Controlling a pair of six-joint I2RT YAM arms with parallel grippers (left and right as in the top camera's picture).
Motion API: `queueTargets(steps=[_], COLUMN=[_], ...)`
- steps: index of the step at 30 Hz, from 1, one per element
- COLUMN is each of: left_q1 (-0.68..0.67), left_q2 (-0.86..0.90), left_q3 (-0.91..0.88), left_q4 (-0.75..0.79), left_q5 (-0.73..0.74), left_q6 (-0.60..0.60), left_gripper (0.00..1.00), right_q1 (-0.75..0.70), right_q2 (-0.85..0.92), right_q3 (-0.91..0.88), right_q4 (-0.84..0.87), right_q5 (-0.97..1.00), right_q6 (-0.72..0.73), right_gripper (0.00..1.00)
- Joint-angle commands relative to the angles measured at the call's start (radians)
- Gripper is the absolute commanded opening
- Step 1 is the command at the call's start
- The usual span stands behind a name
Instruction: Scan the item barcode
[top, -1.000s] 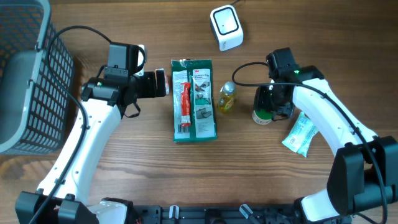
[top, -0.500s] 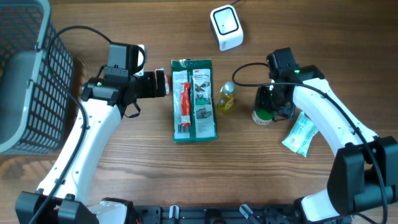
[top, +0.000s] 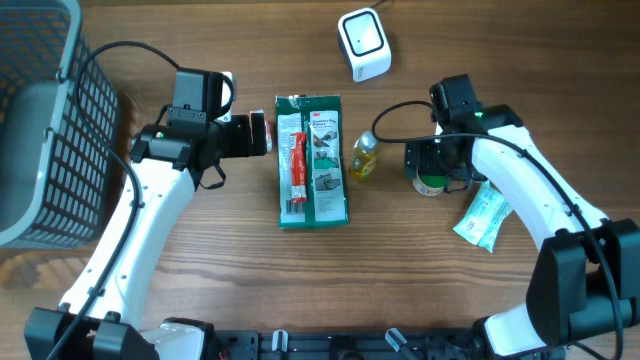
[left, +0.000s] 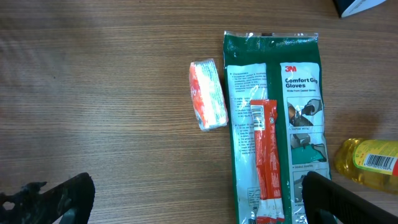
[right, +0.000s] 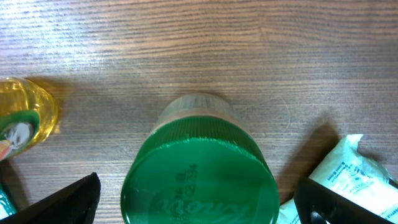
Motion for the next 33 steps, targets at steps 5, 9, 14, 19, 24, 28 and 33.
queueTargets(steps=[5,9,14,19,24,28,33], left_q1=[0.002,0.002,0.002,0.002,0.002,0.002,0.002], left_q2=[-0.005,-0.005,-0.005,-0.005,-0.005,-0.005,-0.005], left_q3=[0.01,0.01,0.01,0.01,0.01,0.01,0.01], left_q4=[0.003,0.003,0.002,0.003,0.003,0.002,0.003], left_q5=[-0.01,-0.01,-0.01,-0.01,-0.01,-0.01,-0.01], left_q6=[0.004,0.004,0.004,0.004,0.004,0.004,0.004], left_gripper=[1.0,1.0,1.0,1.0,1.0,1.0,1.0], right_q1=[-0.01,-0.01,-0.01,-0.01,-0.01,-0.008,-0.008], right_q2=[0.014,0.014,0.014,0.014,0.014,0.014,0.014], right_q3=[0.019,0.0,-0.035,-0.029,-0.006,-0.025,-0.039], right_q4=[-0.027,-0.029,-0.005,-0.077,-0.048,-0.055,-0.041], right_q5=[-0.073,-0.055,0.013,0.014,0.013,-0.048,0.017], right_q6=[0.006,0.172,0.214,-0.031,0.113,0.2,0.166], right_gripper=[1.0,0.93,0.57,0.57,1.0,0.9,0.5])
